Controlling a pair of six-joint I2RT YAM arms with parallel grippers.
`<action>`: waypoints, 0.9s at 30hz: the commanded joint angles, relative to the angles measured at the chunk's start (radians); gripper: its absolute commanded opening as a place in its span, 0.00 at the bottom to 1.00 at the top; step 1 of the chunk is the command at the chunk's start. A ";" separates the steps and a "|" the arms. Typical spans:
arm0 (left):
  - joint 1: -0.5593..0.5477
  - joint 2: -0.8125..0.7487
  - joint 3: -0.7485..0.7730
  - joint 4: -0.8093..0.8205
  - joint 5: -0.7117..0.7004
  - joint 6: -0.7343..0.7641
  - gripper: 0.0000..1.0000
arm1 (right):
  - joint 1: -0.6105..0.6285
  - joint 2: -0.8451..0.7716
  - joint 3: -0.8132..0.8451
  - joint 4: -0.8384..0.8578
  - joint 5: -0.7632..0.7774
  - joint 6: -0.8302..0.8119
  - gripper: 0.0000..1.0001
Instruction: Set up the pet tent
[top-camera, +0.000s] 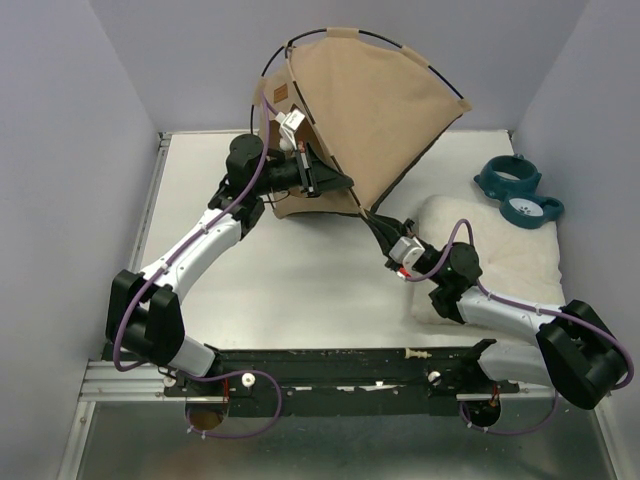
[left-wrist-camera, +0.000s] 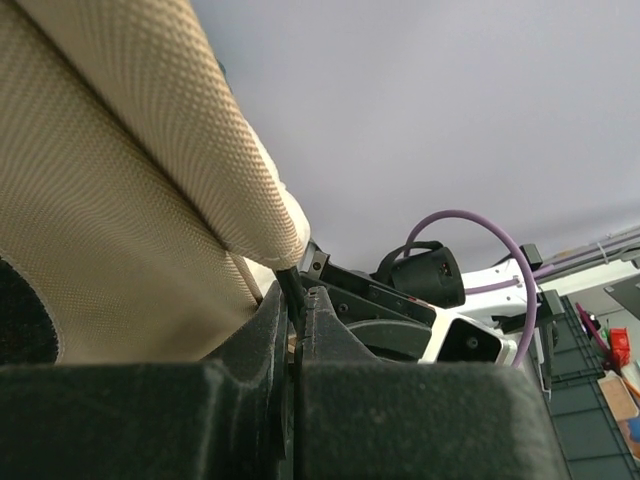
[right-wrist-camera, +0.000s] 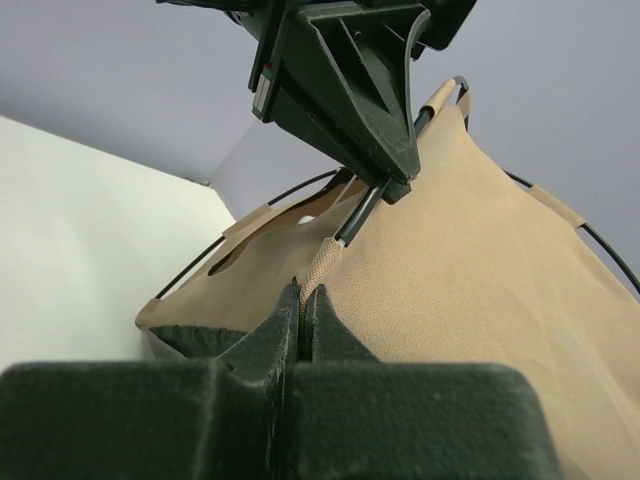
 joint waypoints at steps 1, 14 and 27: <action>0.023 -0.030 -0.016 0.058 -0.126 0.030 0.00 | 0.025 -0.011 -0.004 0.014 -0.043 0.031 0.01; 0.022 -0.039 -0.022 0.032 -0.131 0.057 0.00 | 0.025 -0.023 -0.004 0.012 -0.040 0.045 0.01; -0.033 -0.026 -0.024 0.019 -0.148 0.077 0.00 | 0.027 -0.026 0.021 -0.007 -0.052 0.060 0.01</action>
